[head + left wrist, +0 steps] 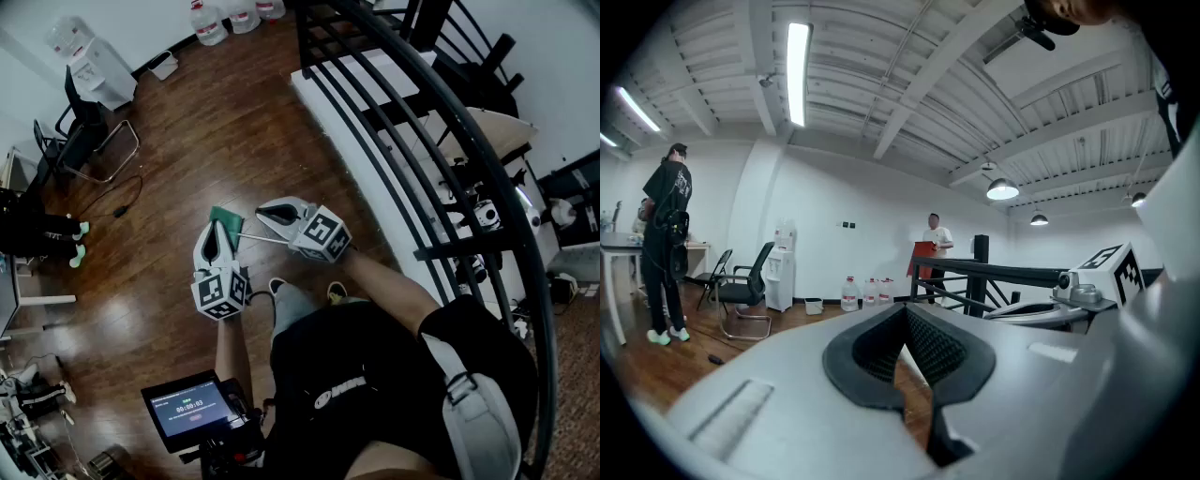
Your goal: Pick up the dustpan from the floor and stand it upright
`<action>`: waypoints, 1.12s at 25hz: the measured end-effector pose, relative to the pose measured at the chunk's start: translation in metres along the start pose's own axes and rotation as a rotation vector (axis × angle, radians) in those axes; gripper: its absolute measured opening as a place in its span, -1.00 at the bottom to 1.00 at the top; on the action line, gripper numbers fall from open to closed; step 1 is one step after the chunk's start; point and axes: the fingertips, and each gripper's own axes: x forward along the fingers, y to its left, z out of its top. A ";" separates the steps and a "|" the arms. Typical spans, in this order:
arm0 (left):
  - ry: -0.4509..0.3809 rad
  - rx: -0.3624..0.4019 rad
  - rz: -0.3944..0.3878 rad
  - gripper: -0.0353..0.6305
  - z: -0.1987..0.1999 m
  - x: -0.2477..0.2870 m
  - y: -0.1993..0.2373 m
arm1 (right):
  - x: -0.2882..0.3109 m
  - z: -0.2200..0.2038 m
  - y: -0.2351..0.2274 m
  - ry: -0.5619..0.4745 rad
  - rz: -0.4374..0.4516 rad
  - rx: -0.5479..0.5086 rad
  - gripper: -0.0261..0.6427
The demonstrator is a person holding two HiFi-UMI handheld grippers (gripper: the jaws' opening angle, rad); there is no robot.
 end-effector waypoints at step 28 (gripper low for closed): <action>0.246 -0.072 -0.332 -0.83 -0.077 0.154 0.049 | 0.042 -0.078 -0.116 0.219 -0.278 0.188 -0.91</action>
